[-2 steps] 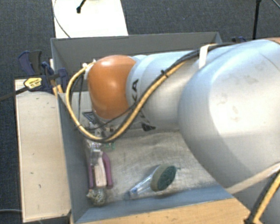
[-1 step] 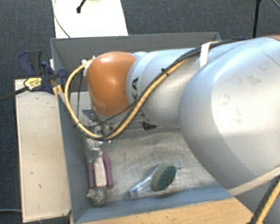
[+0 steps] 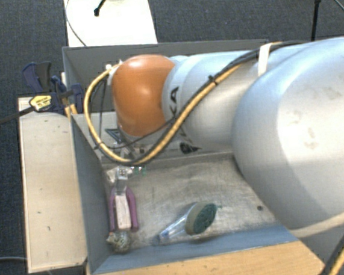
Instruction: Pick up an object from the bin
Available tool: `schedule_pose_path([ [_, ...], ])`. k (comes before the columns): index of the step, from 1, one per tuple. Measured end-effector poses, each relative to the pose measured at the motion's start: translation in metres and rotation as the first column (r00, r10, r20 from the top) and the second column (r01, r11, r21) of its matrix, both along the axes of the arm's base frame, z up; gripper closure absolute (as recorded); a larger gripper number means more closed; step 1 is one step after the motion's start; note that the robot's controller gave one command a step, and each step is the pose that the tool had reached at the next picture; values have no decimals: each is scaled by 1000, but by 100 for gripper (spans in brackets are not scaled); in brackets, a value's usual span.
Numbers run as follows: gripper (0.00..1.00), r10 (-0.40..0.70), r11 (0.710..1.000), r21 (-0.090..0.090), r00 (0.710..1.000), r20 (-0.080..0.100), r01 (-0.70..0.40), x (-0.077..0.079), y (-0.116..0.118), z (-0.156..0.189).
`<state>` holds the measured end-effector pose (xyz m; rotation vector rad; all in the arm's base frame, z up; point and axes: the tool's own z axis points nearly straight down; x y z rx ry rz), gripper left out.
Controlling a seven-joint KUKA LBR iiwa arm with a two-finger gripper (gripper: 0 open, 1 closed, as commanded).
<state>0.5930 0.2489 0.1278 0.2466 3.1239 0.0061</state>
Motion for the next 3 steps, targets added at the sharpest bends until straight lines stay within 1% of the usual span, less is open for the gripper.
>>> schedule_pose_path([
  [1, 0, -1, 1000, 2, 1000, 2, 1, 1, 2, -39],
  [2, 0, -68, 998, -1, 998, -8, 68, -2, 3, -49],
  [3, 100, -70, 998, 0, 997, -9, 70, -2, 3, -48],
])
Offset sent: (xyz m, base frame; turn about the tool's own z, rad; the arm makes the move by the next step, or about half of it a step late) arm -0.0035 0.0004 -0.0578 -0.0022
